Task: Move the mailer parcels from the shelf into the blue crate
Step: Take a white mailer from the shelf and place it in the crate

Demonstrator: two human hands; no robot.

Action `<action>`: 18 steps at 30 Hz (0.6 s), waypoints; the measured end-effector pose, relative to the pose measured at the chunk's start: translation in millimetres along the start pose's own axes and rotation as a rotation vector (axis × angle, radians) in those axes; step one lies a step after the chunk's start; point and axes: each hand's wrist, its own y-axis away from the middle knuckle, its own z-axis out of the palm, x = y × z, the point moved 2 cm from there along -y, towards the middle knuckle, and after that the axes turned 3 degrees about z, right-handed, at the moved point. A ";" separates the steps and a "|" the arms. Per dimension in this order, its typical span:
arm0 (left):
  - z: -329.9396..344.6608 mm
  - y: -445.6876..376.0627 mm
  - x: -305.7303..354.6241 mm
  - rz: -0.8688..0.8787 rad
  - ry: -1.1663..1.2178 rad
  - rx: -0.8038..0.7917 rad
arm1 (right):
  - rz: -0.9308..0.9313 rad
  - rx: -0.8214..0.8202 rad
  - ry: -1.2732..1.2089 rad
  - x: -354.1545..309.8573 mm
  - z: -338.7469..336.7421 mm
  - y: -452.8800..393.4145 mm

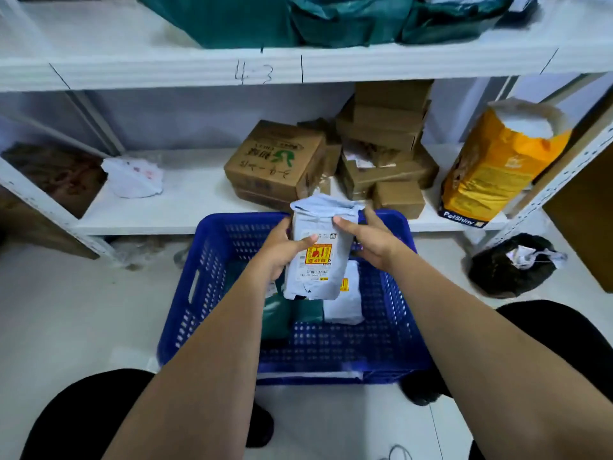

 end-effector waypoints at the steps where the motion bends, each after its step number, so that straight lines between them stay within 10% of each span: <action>1: 2.1 -3.3 -15.6 -0.015 0.020 0.011 | 0.004 0.017 0.013 14.0 1.9 -2.5; 18: 9.5 -13.2 -228.5 -0.184 -0.135 0.159 | 0.152 0.190 0.220 220.0 -8.9 -38.8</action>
